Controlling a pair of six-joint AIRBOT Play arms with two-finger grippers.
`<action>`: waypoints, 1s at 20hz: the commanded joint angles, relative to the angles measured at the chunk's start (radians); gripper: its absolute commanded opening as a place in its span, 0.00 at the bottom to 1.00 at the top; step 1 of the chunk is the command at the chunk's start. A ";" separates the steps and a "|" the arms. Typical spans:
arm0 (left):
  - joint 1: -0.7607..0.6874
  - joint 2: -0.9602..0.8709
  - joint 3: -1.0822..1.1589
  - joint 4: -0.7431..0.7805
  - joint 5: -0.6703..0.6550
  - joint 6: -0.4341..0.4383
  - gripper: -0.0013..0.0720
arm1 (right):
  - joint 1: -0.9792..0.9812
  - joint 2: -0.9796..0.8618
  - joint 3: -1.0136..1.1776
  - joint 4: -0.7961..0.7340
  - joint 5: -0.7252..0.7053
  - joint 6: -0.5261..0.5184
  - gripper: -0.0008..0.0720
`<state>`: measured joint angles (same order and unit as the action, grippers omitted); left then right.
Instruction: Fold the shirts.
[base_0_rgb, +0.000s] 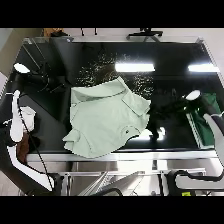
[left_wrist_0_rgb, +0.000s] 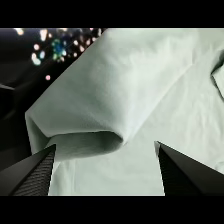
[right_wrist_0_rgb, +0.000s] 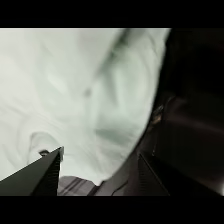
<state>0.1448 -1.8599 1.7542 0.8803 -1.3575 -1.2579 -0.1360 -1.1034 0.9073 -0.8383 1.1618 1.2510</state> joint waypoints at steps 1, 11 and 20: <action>-0.009 -0.001 0.002 0.038 0.023 -0.030 0.96 | 0.015 0.025 -0.169 0.016 -0.082 0.020 0.74; -0.009 -0.001 0.002 0.070 -0.019 -0.029 0.96 | 0.131 -0.026 -0.085 0.183 -0.427 -0.156 0.04; -0.108 0.000 -0.095 0.068 -0.080 -0.029 0.96 | 0.034 -0.534 0.648 0.155 -0.399 -0.223 0.04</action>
<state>0.0803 -1.8603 1.7130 0.9489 -1.4223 -1.2903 -0.0937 -1.4673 1.3163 -0.6941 0.7429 1.0454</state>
